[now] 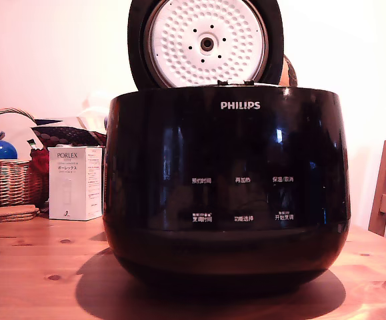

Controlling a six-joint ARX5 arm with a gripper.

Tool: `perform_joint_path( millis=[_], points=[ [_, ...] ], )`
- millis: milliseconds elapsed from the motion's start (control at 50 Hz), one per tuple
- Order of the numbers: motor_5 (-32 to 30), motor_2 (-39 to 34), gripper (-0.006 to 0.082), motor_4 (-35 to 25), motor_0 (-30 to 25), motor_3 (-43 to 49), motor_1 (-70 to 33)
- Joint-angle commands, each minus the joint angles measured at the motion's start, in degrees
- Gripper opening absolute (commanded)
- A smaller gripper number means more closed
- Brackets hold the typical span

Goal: Close the rice cooker by pressing the lid down with medium force

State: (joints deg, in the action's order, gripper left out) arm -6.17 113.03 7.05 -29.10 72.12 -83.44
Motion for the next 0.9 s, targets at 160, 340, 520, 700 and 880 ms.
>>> perform_joint_path(
  millis=[160, 340, 520, 700, 880],
  points=[
    [0.2, 0.0, -0.0023, -0.1, 0.3, -0.3, 0.2],
    [0.2, 0.0, -0.0023, -0.1, 0.3, -3.1, 0.2],
    [-1.8, 0.0, -0.0023, -0.7, 1.9, -11.9, -0.3],
    [-1.8, 0.0, -0.0023, -7.6, 3.9, -20.1, -1.8],
    [-1.8, 0.0, -0.0023, -13.8, 5.9, -24.5, -5.2]
  ],
)
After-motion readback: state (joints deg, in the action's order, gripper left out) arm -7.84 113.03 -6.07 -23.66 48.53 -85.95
